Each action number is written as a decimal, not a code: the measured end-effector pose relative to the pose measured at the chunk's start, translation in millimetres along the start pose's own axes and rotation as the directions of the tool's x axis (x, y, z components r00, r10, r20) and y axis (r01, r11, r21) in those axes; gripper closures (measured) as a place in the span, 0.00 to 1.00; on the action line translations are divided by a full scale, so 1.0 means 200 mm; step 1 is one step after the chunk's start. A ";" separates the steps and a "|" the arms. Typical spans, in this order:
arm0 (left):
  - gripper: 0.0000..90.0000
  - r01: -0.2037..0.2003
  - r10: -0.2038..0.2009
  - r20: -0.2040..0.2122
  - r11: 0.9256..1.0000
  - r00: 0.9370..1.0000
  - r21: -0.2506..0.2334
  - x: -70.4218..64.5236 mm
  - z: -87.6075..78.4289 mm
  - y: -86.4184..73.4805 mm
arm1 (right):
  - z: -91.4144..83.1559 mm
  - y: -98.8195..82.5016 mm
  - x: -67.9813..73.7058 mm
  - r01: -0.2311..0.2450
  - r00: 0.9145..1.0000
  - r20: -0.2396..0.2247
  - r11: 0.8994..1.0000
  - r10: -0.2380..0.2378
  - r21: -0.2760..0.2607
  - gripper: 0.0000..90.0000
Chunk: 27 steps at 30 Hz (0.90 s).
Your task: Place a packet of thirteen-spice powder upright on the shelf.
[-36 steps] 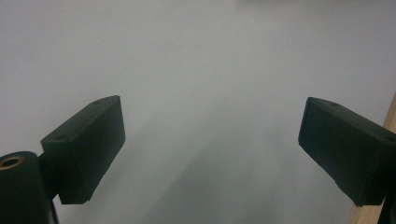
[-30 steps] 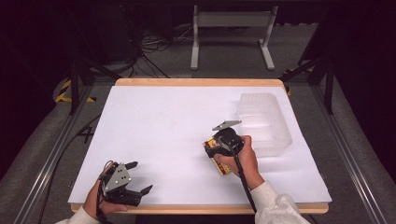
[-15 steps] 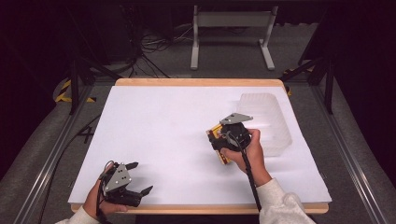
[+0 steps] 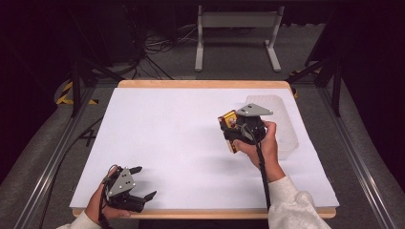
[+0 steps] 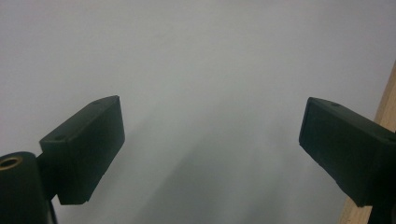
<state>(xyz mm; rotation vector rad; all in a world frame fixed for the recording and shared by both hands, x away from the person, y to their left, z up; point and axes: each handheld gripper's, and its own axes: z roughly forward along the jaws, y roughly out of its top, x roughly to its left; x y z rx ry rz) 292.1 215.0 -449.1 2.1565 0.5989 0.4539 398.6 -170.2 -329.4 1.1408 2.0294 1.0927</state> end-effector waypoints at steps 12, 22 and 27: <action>0.08 -0.009 0.009 0.007 1.000 1.000 0.006 0.00 0.00 0.00 | 0.02 0.01 -0.13 -0.027 0.997 0.073 1.000 0.026 0.009 0.36; 0.08 -0.019 0.019 0.009 1.000 1.000 0.014 -0.01 0.01 0.00 | 0.04 -0.04 -0.22 -0.058 0.990 0.127 0.998 0.054 0.024 0.36; 0.08 -0.019 0.018 0.010 1.000 1.000 0.013 -0.01 0.01 0.00 | 0.04 -0.06 -0.26 -0.084 0.987 0.141 0.996 0.079 0.030 0.36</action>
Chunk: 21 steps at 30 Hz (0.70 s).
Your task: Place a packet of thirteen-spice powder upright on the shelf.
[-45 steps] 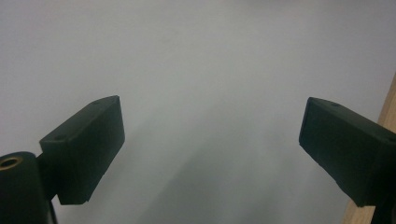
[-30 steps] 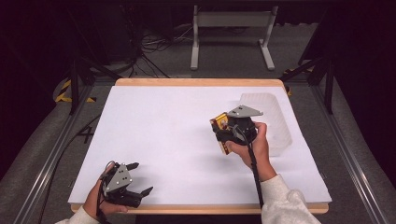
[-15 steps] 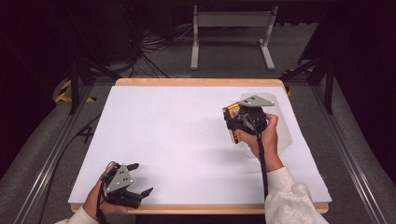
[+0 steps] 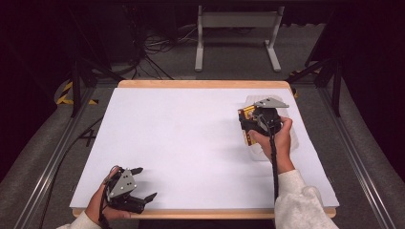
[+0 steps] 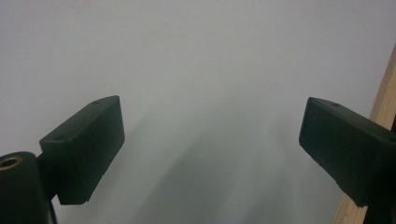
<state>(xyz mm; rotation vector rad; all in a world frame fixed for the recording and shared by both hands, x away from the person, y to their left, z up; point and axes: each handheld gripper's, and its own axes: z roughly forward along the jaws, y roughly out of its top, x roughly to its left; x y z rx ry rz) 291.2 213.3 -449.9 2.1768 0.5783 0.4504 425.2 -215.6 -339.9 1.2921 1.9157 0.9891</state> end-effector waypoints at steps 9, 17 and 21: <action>0.08 0.000 0.000 0.002 1.000 1.000 0.005 -0.01 0.00 0.00 | -0.02 -0.01 -0.06 -0.027 1.000 0.015 1.000 0.027 -0.007 0.36; 0.08 -0.005 0.005 0.010 1.000 1.000 0.000 -0.01 0.00 0.00 | -0.06 -0.05 -0.16 -0.077 0.996 0.043 0.997 0.077 -0.008 0.36; 0.08 -0.002 0.002 0.016 1.000 1.000 0.000 -0.01 0.00 0.01 | -0.07 -0.07 -0.19 -0.094 0.994 0.049 0.996 0.093 0.009 0.36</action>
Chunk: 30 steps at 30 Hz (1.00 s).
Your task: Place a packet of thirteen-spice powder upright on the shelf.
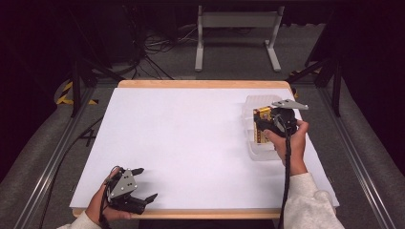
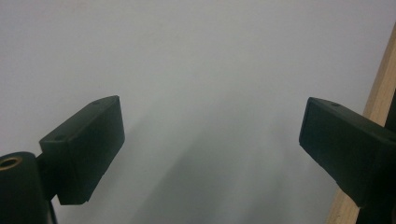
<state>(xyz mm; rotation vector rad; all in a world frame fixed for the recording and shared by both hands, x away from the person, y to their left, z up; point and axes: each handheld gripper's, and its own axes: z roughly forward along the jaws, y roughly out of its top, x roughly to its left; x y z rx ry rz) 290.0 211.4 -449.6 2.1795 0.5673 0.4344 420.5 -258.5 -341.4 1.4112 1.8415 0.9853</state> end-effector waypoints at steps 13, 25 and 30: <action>0.08 0.002 -0.002 -0.005 1.000 1.000 0.000 0.00 -0.01 0.00 | -0.02 -0.04 -0.02 0.022 1.000 0.014 0.999 -0.023 0.027 0.34; 0.08 -0.001 0.001 -0.005 1.000 1.000 -0.001 0.00 -0.01 -0.01 | -0.04 -0.06 -0.02 0.023 1.000 0.015 0.999 -0.023 0.029 0.34; 0.08 0.001 -0.001 -0.005 1.000 1.000 -0.001 0.00 -0.01 -0.01 | -0.05 -0.08 -0.03 0.030 0.999 0.013 0.999 -0.030 0.034 0.34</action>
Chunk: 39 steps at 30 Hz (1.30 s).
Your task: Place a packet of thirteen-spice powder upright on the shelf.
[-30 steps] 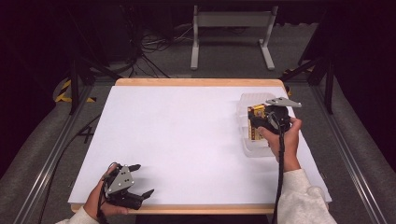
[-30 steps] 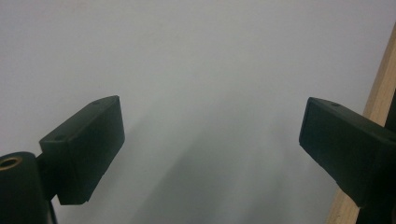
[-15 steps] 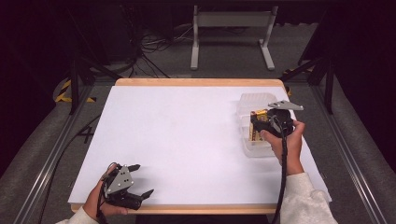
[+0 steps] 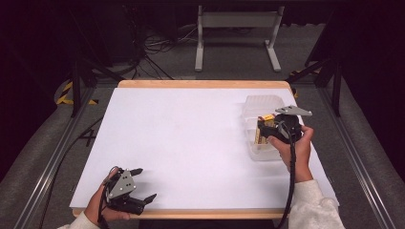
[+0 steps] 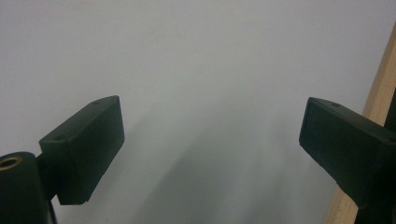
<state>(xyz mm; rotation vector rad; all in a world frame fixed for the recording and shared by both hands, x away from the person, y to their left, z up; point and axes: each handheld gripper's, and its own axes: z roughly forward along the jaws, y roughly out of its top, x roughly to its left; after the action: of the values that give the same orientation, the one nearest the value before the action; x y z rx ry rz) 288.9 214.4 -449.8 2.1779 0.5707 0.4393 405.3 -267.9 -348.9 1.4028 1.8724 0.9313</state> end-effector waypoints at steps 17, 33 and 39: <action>0.08 -0.001 0.001 -0.007 1.000 1.000 0.009 0.00 0.00 -0.01 | -0.01 -0.06 0.00 0.009 1.000 -0.025 1.000 -0.009 0.019 0.28; 0.08 -0.003 0.003 -0.004 1.000 1.000 0.013 0.00 0.00 -0.01 | -0.02 -0.08 0.01 0.029 0.999 -0.029 0.999 -0.028 0.023 0.21; 0.08 -0.004 0.004 -0.002 1.000 1.000 0.013 0.00 0.00 -0.01 | -0.02 -0.10 0.01 0.040 0.999 -0.024 0.999 -0.039 0.026 0.21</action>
<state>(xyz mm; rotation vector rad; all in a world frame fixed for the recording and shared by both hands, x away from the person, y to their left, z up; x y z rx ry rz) 289.1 215.2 -451.6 2.1917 0.5721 0.4413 390.9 -270.1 -362.5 1.3709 1.9299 0.9104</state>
